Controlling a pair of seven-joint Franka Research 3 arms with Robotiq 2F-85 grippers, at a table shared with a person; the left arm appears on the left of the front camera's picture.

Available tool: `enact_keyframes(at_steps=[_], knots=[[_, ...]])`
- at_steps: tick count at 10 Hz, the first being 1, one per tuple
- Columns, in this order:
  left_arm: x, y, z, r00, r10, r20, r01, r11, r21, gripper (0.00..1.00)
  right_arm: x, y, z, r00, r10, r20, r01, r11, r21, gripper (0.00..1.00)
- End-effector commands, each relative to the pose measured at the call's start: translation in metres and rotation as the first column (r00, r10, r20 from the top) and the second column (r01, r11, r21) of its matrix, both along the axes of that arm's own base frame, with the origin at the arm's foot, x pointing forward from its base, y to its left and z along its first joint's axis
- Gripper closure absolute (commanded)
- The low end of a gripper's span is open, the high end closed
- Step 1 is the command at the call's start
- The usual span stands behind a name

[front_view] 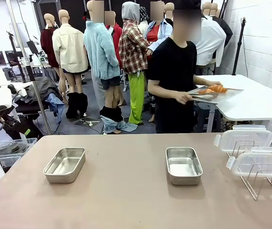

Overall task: Place the bread in airtight containers.
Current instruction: Lift both Airtight Container.

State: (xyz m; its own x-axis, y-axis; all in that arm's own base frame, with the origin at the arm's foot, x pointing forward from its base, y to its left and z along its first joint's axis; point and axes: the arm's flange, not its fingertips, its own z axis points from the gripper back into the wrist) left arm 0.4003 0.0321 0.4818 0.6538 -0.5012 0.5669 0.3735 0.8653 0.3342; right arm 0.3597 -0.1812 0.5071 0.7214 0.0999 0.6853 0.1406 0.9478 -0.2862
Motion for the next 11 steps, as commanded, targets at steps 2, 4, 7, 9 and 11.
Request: enact_keyframes(at_steps=[2,4,7,9,11], knots=[[-0.0013,0.0014,0.0005,1.000,0.006,-0.007,-0.006,1.000,0.007,0.00,0.0014,0.0020,-0.0029,1.000,-0.004,-0.009,0.004,1.000,-0.006,0.00],[-0.0013,0.0014,0.0005,1.000,0.006,-0.007,-0.006,1.000,0.007,0.00,0.0014,0.0020,-0.0029,1.000,-0.004,-0.009,0.004,1.000,-0.006,0.00],[-0.0013,0.0014,0.0005,1.000,0.006,-0.007,-0.006,1.000,0.007,0.00,0.0014,0.0020,-0.0029,1.000,-0.004,-0.009,0.004,1.000,-0.006,0.00],[-0.0013,0.0014,0.0005,1.000,0.006,-0.007,-0.006,1.000,0.007,0.00,0.0014,0.0020,-0.0029,1.000,-0.004,-0.009,0.004,1.000,-0.006,0.00],[-0.0013,0.0014,0.0005,1.000,0.006,-0.007,-0.006,1.000,0.007,0.00,0.0014,0.0020,-0.0029,1.000,-0.004,-0.009,0.004,1.000,-0.006,0.00]])
